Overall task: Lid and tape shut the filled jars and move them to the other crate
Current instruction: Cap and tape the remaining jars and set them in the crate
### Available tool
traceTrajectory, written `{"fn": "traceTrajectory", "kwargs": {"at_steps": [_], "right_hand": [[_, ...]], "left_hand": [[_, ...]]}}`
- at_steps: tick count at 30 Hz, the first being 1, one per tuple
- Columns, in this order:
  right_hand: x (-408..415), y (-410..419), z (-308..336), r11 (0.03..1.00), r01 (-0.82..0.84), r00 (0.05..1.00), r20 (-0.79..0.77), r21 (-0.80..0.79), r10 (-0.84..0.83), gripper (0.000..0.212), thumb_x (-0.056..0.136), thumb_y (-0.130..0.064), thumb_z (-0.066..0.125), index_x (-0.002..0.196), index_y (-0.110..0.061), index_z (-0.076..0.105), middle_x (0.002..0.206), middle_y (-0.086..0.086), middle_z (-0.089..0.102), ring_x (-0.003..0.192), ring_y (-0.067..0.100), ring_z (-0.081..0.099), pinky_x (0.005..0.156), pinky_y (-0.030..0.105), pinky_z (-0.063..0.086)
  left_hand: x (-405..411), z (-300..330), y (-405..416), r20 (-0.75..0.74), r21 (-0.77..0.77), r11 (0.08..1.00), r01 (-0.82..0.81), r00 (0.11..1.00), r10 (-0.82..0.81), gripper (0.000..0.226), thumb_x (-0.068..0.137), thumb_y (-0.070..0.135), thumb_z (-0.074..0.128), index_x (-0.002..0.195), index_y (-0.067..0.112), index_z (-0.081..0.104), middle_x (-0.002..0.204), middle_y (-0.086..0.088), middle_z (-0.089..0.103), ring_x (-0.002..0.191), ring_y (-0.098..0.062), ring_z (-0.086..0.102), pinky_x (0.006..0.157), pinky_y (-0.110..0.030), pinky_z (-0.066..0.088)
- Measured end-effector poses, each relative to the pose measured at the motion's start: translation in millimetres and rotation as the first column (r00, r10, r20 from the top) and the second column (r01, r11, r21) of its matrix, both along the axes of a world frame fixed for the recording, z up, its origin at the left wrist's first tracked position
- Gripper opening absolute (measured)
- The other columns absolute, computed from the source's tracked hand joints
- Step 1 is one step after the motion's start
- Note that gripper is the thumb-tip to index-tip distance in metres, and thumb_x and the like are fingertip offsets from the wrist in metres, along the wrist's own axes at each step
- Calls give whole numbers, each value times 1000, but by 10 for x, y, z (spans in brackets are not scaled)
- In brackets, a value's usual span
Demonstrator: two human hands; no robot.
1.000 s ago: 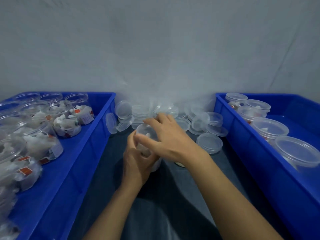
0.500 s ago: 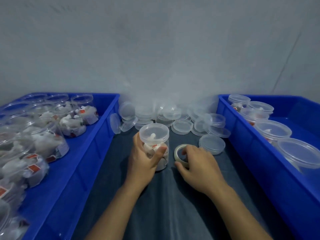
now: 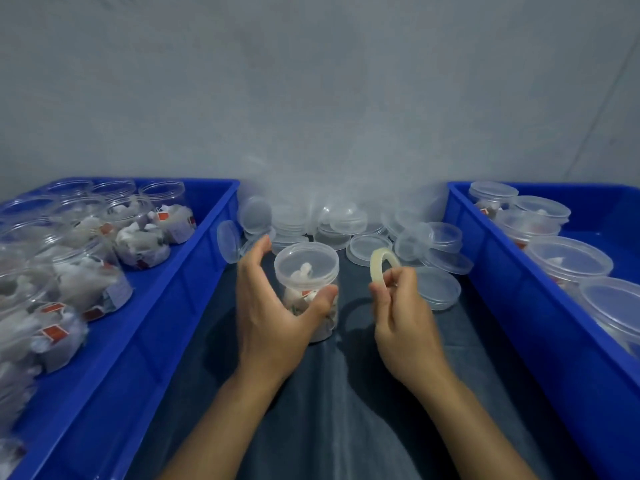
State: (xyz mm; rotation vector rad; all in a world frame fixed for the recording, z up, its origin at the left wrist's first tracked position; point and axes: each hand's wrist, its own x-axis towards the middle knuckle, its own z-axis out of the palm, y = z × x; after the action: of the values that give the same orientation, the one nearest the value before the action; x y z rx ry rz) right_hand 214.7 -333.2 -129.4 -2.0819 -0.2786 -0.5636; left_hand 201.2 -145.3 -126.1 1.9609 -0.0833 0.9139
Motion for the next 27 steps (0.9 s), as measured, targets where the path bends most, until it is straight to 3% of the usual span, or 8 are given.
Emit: {"fn": "traceTrajectory", "kwargs": {"at_steps": [4,9,12,16,27], "right_hand": [[-98,70,45,998,-57,990,129,24,54,8,108,-42,38,106,-35,40,83,-12,56,73,14,56,65,36,40],[-208,139,96,988,-59,936,337,-141,104,16,98,-23,46,114,-25,44,90,-15,51,78,11,47,72,34,41],[-227,189,103,980,-51,915,385,-194,124,14,100,-16,49,114,-17,47,88,-15,49,76,4,41,72,30,37],[-255,221,91,978,-21,922,375,-207,99,15,99,-10,54,114,-9,53,93,-6,57,79,9,47,73,31,38],[-255,194,135,971,2,910,403,-240,97,23,95,-17,45,111,-7,57,89,-2,57,78,17,48,71,37,42]], "left_hand": [[-54,147,-108,304,271,949,-161,950,74,62,94,43,69,142,6,58,150,-10,54,152,-28,38,125,-41,32],[-97,158,-248,371,398,906,-147,928,-13,37,105,35,63,130,10,74,142,-5,65,153,-26,40,122,-43,34],[-99,128,-271,369,379,915,-135,929,-16,29,103,30,68,126,13,77,132,1,71,149,-24,44,114,-49,42],[-106,89,-279,384,326,929,-175,922,39,18,98,23,76,114,17,81,120,6,75,139,-25,54,106,-50,45],[-106,81,-241,308,239,967,-89,951,11,10,98,22,77,104,17,82,106,10,75,125,-22,59,97,-51,51]]}}
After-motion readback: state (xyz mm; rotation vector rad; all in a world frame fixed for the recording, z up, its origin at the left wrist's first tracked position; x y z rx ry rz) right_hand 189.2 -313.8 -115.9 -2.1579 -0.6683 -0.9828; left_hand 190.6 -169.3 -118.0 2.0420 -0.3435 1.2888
